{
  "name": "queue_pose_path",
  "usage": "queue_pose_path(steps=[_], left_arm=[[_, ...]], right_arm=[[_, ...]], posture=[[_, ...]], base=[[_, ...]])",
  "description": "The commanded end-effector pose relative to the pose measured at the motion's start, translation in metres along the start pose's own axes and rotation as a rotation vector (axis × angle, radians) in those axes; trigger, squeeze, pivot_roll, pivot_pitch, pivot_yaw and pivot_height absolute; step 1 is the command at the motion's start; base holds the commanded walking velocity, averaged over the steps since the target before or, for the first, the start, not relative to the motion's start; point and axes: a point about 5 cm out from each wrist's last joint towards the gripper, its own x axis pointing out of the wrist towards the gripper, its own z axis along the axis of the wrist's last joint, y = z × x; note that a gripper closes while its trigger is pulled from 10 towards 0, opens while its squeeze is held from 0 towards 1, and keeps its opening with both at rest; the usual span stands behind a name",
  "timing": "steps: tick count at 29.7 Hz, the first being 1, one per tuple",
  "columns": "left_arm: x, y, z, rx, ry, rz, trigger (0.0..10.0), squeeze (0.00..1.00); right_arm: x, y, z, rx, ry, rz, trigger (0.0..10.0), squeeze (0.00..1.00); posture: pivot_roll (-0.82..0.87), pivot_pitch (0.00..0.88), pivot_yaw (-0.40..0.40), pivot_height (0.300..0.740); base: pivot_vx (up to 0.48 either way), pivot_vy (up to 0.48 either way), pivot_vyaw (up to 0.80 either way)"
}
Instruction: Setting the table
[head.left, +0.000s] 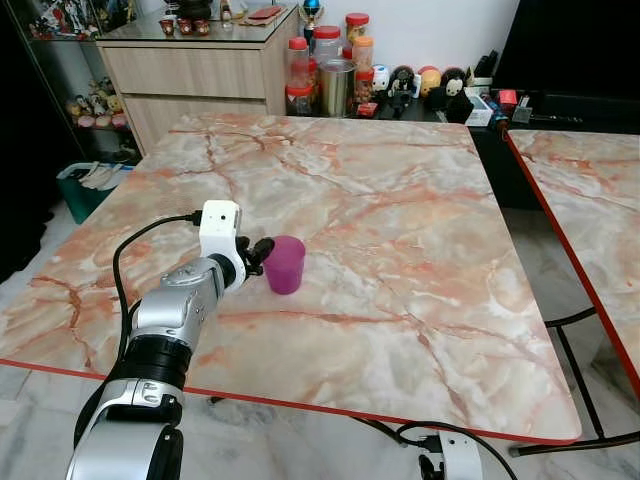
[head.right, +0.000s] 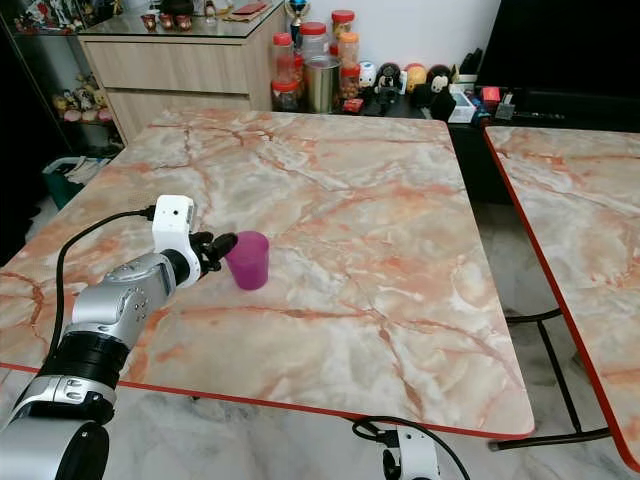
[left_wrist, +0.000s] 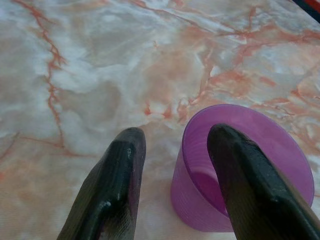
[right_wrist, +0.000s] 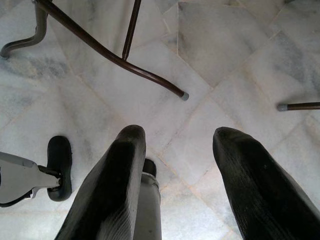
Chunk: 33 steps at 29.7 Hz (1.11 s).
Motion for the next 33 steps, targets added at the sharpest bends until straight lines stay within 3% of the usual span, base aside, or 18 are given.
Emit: queue_pose_path(steps=[1,12,13,15,16,17,18,33], left_arm=[[0.0003,-0.0049,0.0110,0.049,-0.012,-0.021,10.0,0.00],[0.0015,-0.0093,0.0065,0.067,0.017,-0.040,10.0,0.00],[0.0015,-0.0095,0.0063,0.070,0.019,-0.042,9.3,0.00],[0.0014,-0.0098,0.0062,0.073,0.021,-0.044,9.3,0.00],[0.0013,-0.0099,0.0061,0.075,0.022,-0.045,2.7,0.00],[0.0013,-0.0099,0.0061,0.075,0.022,-0.045,2.7,0.00],[0.0011,-0.0099,0.0060,0.075,0.023,-0.047,0.0,0.00],[0.0001,-0.0091,0.0069,0.079,0.026,-0.053,0.0,0.00]], right_arm=[[-0.0004,-0.0003,-0.0024,0.017,0.011,-0.005,10.0,0.00],[-0.0009,0.0011,-0.0051,0.021,0.019,-0.004,10.0,0.00],[-0.0010,0.0013,-0.0055,0.022,0.020,-0.004,10.0,0.00],[-0.0011,0.0014,-0.0057,0.022,0.020,-0.004,10.0,0.00],[-0.0011,0.0015,-0.0059,0.022,0.020,-0.004,10.0,0.00],[-0.0011,0.0015,-0.0059,0.022,0.020,-0.004,10.0,0.00],[-0.0012,0.0016,-0.0062,0.022,0.021,-0.004,10.0,0.00],[-0.0009,0.0016,-0.0052,0.017,0.020,-0.001,10.0,0.00]], posture=[[0.01,0.000,0.017,0.719],[0.01,0.000,0.024,0.719],[0.01,0.000,0.025,0.719],[0.01,0.000,0.025,0.719],[0.01,0.000,0.026,0.719],[0.01,0.000,0.026,0.719],[0.01,0.000,0.026,0.719],[0.01,0.000,0.024,0.719]], base=[[0.000,0.000,0.00],[0.000,0.000,0.00],[0.000,0.000,0.00],[0.000,0.000,0.00],[0.000,0.000,0.00],[0.000,0.000,0.00],[0.000,0.000,0.00],[0.000,0.000,0.00]])
